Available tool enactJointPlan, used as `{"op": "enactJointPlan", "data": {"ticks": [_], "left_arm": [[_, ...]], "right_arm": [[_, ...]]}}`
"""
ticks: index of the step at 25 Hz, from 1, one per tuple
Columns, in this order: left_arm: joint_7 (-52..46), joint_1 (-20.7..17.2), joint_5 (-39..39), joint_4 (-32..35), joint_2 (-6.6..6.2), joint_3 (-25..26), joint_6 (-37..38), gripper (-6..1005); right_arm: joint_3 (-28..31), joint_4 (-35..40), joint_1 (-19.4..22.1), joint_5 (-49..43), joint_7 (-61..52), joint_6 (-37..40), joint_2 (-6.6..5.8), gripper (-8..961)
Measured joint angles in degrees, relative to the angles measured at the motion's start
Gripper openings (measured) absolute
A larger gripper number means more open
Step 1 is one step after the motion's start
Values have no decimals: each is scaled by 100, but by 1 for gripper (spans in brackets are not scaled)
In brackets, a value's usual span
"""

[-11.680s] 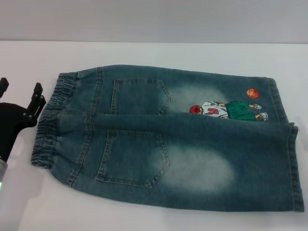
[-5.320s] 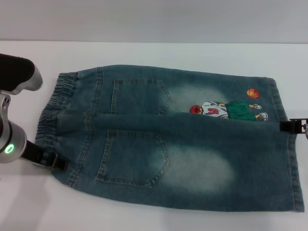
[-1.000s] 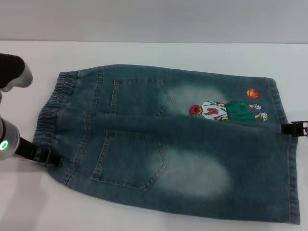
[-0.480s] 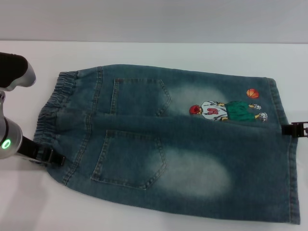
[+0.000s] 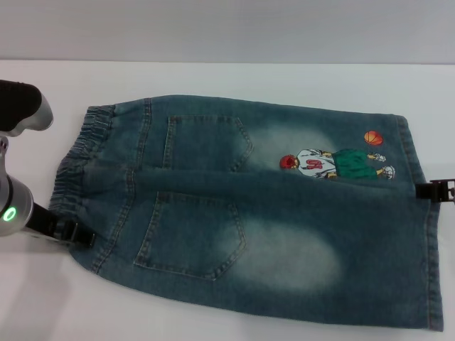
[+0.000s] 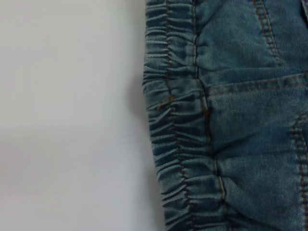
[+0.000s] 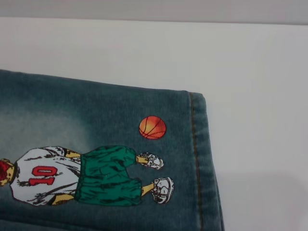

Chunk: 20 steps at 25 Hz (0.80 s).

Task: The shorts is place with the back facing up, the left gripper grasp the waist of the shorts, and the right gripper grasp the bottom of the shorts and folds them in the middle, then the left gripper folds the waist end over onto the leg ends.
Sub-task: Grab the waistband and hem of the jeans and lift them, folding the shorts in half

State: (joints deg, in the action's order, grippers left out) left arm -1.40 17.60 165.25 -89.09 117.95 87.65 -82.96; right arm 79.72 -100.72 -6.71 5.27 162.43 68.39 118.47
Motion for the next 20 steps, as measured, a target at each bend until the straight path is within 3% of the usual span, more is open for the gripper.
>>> {"op": "enactJointPlan", "data": {"ticks": [20], "left_arm": [[0, 71, -7, 95, 6, -12, -35, 793]], "right_arm": [[0, 0, 12, 0, -1, -1, 0, 658]]}}
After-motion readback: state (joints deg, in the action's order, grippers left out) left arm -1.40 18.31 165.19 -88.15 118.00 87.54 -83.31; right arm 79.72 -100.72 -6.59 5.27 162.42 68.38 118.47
